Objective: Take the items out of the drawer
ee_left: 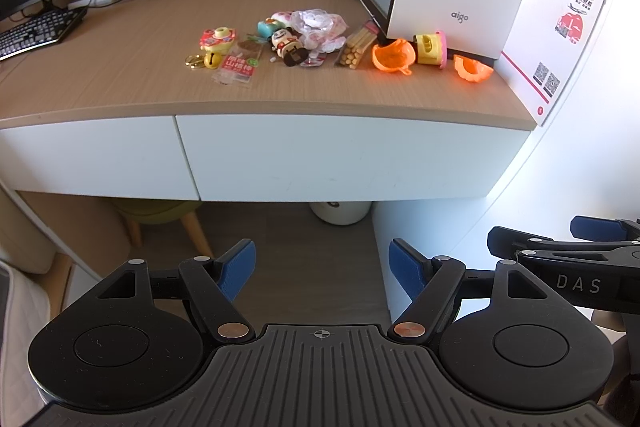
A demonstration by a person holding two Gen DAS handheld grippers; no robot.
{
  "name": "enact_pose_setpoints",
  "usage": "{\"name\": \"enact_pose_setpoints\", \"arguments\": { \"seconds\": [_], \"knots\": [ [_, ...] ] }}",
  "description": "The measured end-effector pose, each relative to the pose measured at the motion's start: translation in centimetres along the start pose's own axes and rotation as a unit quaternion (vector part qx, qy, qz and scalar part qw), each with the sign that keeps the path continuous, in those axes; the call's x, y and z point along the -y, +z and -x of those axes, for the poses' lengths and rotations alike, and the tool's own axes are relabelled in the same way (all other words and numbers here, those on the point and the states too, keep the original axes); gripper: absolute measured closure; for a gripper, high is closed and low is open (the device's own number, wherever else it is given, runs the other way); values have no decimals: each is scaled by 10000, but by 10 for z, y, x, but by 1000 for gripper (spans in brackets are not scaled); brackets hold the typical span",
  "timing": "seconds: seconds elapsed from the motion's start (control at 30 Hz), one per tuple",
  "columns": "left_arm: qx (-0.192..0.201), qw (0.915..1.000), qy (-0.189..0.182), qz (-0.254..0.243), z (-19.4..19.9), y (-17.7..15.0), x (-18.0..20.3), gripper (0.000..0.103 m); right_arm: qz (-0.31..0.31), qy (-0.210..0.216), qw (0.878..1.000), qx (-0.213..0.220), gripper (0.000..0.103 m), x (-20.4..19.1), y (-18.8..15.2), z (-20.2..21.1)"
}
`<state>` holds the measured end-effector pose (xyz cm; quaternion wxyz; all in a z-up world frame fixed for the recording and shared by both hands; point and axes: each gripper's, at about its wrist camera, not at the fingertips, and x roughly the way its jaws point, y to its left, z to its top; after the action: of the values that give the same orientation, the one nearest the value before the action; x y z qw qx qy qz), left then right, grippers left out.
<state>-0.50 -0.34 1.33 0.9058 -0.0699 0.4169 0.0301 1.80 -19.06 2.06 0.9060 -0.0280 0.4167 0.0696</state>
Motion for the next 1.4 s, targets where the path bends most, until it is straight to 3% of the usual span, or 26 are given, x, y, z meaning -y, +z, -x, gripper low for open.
{"name": "enact_pose_setpoints", "arguments": {
  "seconds": [1.4],
  "knots": [
    [-58, 10000, -35, 5, -1, -2, -3, 24, -15, -10, 10000, -52, 5, -5, -3, 0]
  ]
}}
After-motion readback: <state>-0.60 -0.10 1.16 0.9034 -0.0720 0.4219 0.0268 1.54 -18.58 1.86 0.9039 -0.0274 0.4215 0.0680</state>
